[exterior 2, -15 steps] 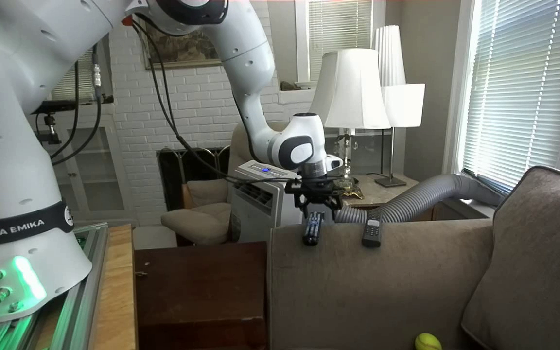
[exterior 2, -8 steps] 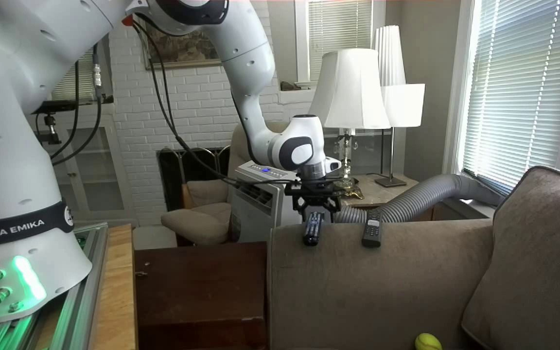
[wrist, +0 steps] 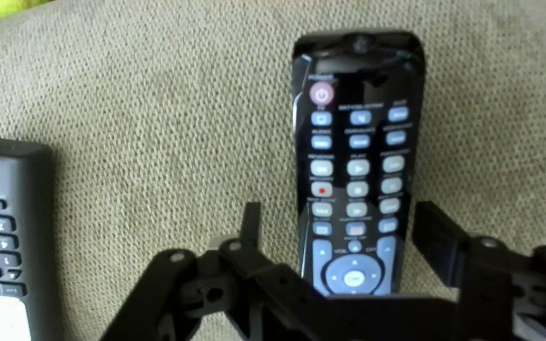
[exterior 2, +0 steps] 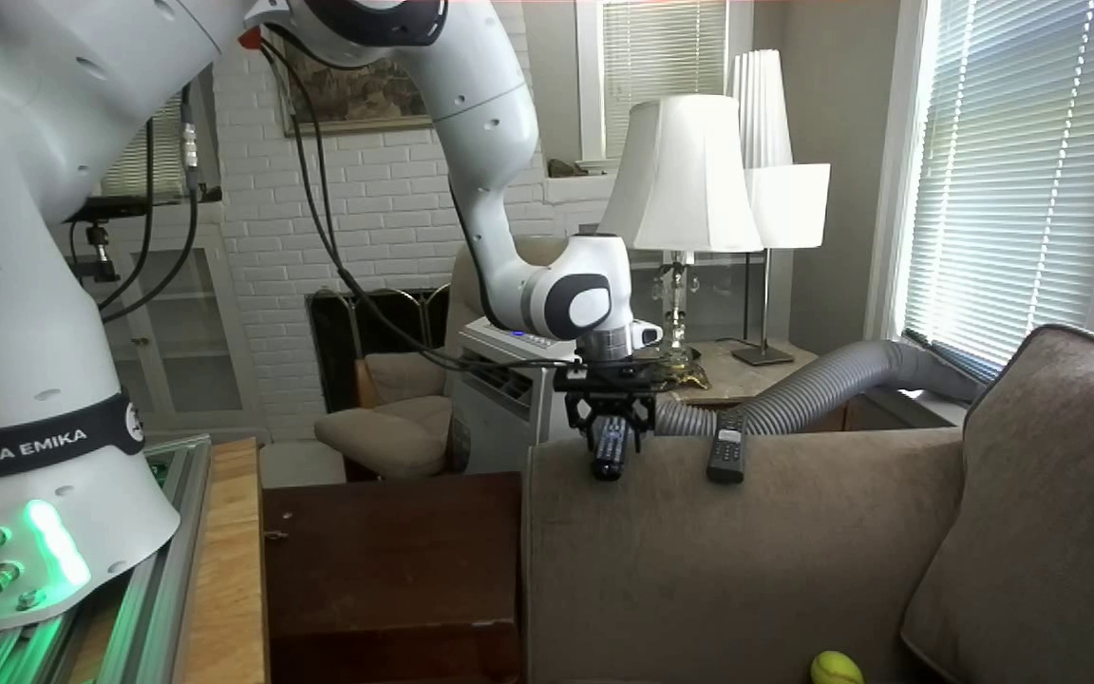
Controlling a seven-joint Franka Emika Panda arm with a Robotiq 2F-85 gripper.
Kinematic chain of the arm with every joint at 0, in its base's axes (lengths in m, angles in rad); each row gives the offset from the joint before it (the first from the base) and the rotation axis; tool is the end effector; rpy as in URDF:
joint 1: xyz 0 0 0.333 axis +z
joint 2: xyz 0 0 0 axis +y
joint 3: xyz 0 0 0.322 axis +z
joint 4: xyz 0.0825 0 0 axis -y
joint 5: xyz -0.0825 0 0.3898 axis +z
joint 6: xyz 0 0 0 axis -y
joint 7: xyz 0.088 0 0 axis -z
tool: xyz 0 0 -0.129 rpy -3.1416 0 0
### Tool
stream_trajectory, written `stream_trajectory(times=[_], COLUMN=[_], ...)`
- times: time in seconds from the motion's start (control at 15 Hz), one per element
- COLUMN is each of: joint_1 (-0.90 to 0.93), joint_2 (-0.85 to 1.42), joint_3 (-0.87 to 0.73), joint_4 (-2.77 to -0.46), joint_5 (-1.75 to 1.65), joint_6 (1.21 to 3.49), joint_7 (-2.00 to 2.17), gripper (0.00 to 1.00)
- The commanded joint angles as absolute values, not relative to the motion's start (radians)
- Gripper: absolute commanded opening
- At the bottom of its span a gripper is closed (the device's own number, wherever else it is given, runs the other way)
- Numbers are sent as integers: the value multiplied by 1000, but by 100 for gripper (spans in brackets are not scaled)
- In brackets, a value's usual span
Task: Put the remote to the left on the table
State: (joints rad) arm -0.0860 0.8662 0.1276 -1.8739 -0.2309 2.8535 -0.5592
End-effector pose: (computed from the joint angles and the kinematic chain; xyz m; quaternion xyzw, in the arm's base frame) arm 0.6292 0.0377 0.0384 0.9253 0.3737 0.0635 0.0090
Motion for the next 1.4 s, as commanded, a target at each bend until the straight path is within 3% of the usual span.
stream_trajectory(times=[0.0, 0.2, 0.27, 0.6, 1.07, 1.33], joint_1=[-103, -101, -99, -113, -129, -72], joint_2=[846, 847, 844, 706, 328, 147], joint_3=[140, 144, 145, 156, 175, 170], joint_4=[-1897, -1895, -1895, -1956, -2155, -2355], joint_5=[-256, -252, -252, -237, -156, -106], joint_6=[2837, 2840, 2842, 2772, 2315, 2298], joint_7=[-571, -567, -565, -555, -610, -567], gripper=[50, 31, 28, 28, 28, 28])
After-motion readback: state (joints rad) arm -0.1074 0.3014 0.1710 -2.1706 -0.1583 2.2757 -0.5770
